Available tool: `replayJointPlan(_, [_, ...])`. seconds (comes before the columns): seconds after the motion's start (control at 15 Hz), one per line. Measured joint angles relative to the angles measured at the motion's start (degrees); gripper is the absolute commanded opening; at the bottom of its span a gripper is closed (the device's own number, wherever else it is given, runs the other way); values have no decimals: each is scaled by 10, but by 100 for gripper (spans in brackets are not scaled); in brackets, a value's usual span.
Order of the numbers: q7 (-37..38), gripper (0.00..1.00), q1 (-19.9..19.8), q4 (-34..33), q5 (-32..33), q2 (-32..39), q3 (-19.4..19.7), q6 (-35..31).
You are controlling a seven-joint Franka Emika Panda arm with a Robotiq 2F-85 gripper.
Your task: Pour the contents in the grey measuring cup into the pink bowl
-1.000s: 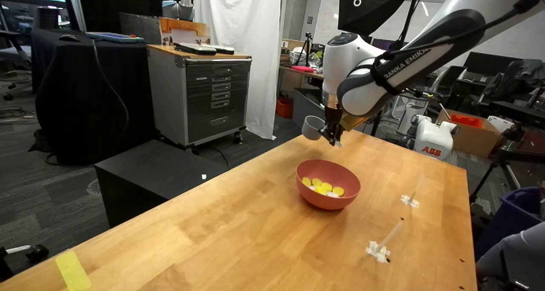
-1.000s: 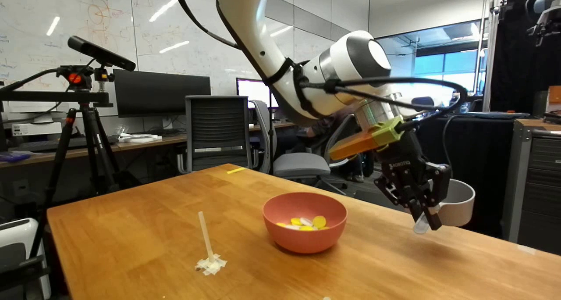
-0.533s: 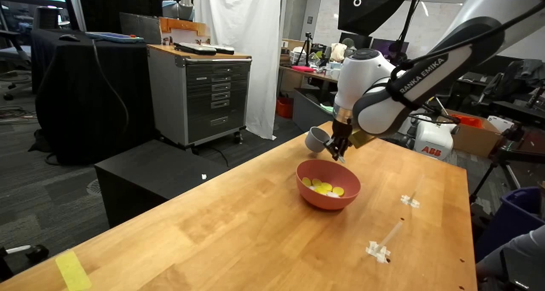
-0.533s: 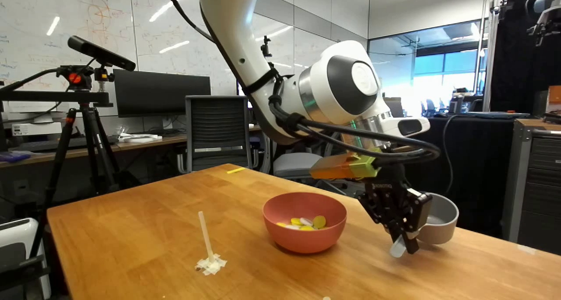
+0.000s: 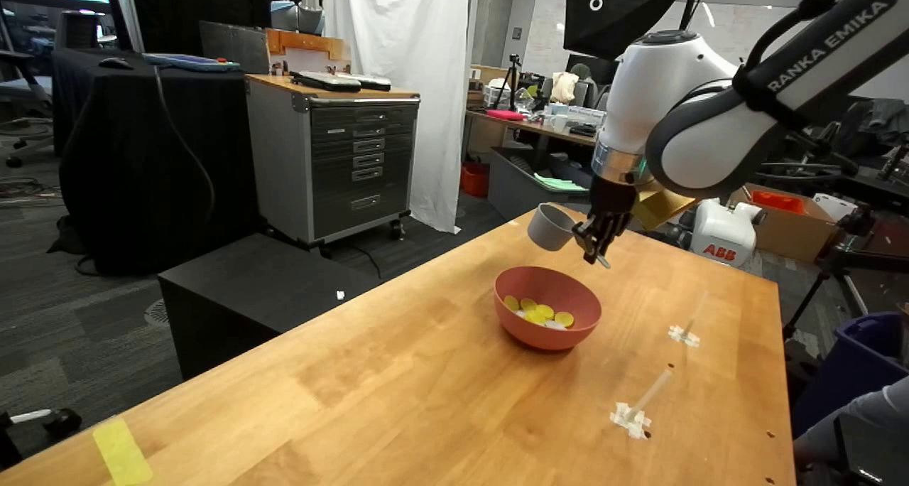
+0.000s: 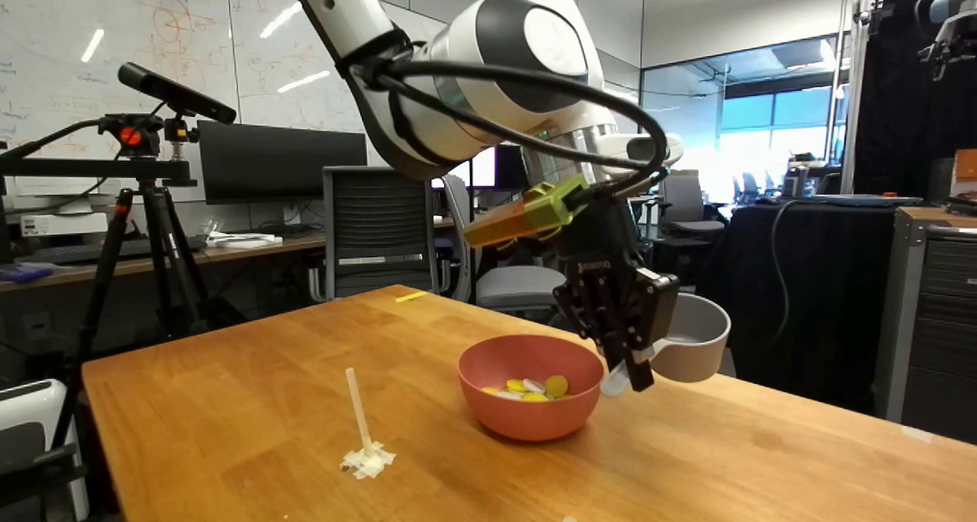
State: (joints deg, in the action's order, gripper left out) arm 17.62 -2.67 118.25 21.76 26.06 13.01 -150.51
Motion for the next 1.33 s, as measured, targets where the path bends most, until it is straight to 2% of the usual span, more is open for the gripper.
replayJointPlan(0.33, [-6,5,-10,9,-7,-2,5,30])
replayJointPlan(0.8, [-6,5,-18,6,-10,29,8,35])
replayJointPlan(0.87, [-6,12,-18,5,-12,34,8,35])
replayJointPlan(0.93, [-6,46,-18,3,-13,37,8,35])
replayJointPlan(1.0, [-6,47,-18,2,-14,41,9,35])
replayJointPlan(1.07, [-6,51,-18,1,-14,44,9,35])
replayJointPlan(1.33, [-6,84,-18,-4,-14,50,9,35])
